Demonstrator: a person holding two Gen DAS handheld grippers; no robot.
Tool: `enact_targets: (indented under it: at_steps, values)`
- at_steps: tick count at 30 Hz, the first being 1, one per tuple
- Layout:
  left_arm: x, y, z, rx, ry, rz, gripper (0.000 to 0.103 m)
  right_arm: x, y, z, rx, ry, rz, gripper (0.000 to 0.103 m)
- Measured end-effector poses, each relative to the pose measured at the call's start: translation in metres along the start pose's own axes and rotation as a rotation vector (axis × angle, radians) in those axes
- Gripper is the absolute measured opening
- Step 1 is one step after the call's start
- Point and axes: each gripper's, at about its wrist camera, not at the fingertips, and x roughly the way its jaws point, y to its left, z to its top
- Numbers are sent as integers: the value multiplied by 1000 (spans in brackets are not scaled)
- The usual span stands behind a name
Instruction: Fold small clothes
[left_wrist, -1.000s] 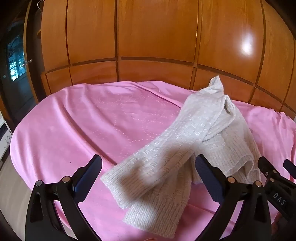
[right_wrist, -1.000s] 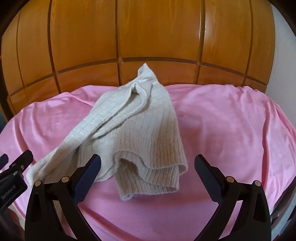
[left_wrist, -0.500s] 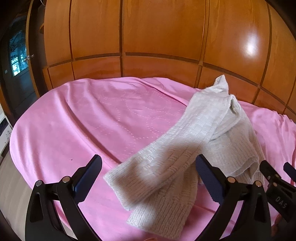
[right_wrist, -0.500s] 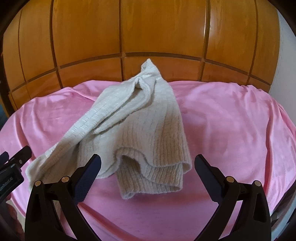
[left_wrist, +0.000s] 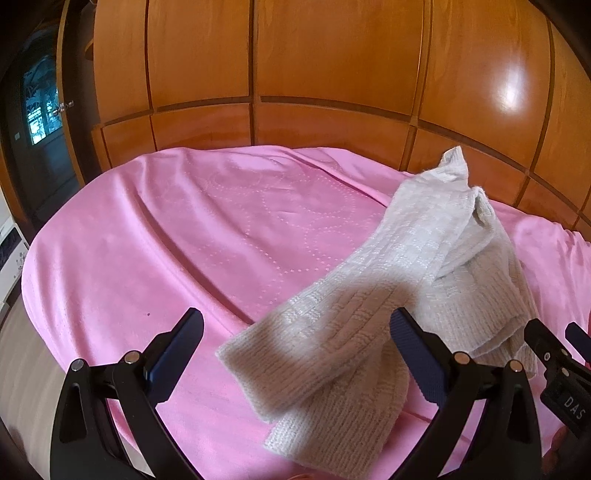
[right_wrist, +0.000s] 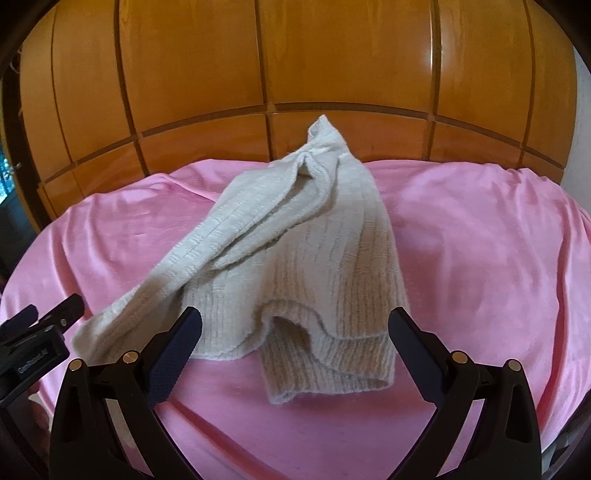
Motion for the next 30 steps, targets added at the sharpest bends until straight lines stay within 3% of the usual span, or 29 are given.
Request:
enact_targets:
  at_steps: [11,14,23,30]
  values:
    - [6,5,-5,-5,19,2,101,3,1,1,-7,24,55,98]
    - [11,8,-6,-15,30,-2,101,5,3,7,-12,34,81,83]
    - [20,29,-7,-67,47,21,101,25,13,38,20,62,221,64]
    - [22,54,-6,-115,50,63,101,79,50,49,61,262,439,58]
